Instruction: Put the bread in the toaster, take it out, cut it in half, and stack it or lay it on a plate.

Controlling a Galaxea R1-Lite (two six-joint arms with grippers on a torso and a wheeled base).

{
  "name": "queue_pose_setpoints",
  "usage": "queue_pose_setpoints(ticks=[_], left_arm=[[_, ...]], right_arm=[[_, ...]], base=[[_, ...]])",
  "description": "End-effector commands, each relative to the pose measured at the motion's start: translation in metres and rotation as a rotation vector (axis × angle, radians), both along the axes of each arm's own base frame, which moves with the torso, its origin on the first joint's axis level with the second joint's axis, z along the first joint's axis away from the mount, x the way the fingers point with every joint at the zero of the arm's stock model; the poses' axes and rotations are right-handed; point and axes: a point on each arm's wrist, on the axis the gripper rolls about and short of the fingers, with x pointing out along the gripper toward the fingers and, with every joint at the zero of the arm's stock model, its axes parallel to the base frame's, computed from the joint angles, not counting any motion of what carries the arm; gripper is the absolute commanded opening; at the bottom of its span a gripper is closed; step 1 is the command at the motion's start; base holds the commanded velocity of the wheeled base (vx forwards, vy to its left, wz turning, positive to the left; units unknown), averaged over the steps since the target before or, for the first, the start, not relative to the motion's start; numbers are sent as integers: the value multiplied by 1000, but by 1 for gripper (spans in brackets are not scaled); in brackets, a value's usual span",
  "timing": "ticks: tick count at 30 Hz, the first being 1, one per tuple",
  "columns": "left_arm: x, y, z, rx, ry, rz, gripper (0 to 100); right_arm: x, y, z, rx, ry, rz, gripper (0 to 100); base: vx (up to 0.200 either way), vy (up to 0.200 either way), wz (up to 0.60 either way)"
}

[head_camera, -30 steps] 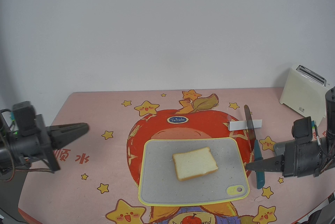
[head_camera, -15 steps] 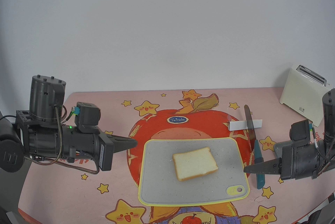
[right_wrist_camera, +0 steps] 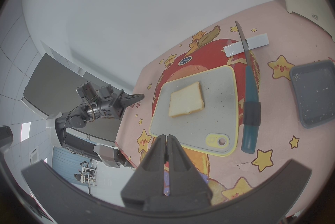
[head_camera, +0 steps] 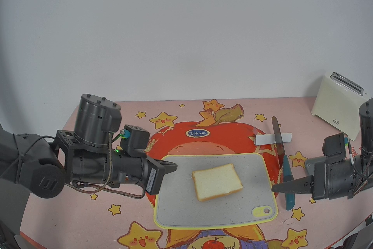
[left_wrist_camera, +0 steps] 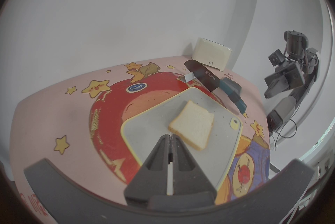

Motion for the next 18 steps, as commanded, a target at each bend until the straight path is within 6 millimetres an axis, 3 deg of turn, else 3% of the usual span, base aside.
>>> queue_pose_setpoints(ticks=[1, 10, 18], left_arm=[[4, -5, -3, 7, 4, 7, 0], [22, -18, -6, 41, -22, 87, 0], [33, -26, -22, 66, 9, 86, 0]], right_arm=[[1, 1, -1, -3, 3, 1, 0], [1, 1, -2, -5, 5, 1, 0], [1, 1, -2, -5, 5, 1, 0]], base=[[0, 0, 0], [0, 0, 0], [0, 0, 0]])
